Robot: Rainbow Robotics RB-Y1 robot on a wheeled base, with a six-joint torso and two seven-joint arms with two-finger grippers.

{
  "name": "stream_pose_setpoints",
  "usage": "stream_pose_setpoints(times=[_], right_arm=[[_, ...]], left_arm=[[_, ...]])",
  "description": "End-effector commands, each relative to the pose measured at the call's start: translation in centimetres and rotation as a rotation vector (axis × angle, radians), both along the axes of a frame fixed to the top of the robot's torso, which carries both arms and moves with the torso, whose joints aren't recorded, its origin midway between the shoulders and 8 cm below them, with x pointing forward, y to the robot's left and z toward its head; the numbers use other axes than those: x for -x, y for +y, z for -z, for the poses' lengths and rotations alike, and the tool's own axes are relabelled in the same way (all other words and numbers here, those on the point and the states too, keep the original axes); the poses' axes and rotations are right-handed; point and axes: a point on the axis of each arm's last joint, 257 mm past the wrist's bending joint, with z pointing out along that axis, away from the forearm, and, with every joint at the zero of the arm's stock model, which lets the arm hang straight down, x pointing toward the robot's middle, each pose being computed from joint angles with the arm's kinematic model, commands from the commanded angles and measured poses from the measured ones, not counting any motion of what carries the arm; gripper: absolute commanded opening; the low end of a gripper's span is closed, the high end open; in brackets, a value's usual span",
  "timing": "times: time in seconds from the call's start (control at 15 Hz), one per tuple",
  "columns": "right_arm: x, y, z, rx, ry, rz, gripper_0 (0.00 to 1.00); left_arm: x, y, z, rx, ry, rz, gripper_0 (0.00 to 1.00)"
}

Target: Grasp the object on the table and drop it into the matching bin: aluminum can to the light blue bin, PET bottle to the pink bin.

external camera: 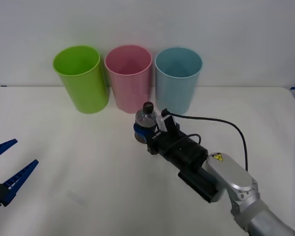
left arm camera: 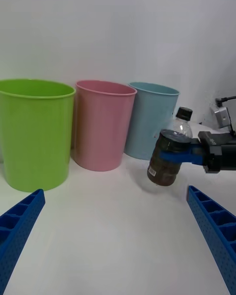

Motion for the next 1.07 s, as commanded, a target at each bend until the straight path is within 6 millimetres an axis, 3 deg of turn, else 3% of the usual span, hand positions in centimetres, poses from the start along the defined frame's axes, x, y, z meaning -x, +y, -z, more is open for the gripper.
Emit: stream_pose_setpoints(times=[0.07, 0.4, 0.87, 1.07], right_arm=[[1.7, -2.7, -1.9, -0.049, 0.003, -0.011, 0.0], [4.3, -4.4, -6.8, -0.177, 0.032, -0.07, 0.0], [4.9, -6.7, -15.1, -0.343, 0.032, -0.121, 0.0], [4.4, -6.7, -18.4, -0.346, -0.021, -0.142, 0.0]], left_arm=[[0.0, 0.0, 0.0, 0.0, 0.0, 0.0, 1.0], [0.0, 0.0, 0.0, 0.0, 0.0, 0.0, 1.0], [0.0, 0.0, 0.0, 0.0, 0.0, 0.0, 1.0], [0.0, 0.0, 0.0, 0.0, 0.0, 0.0, 1.0]])
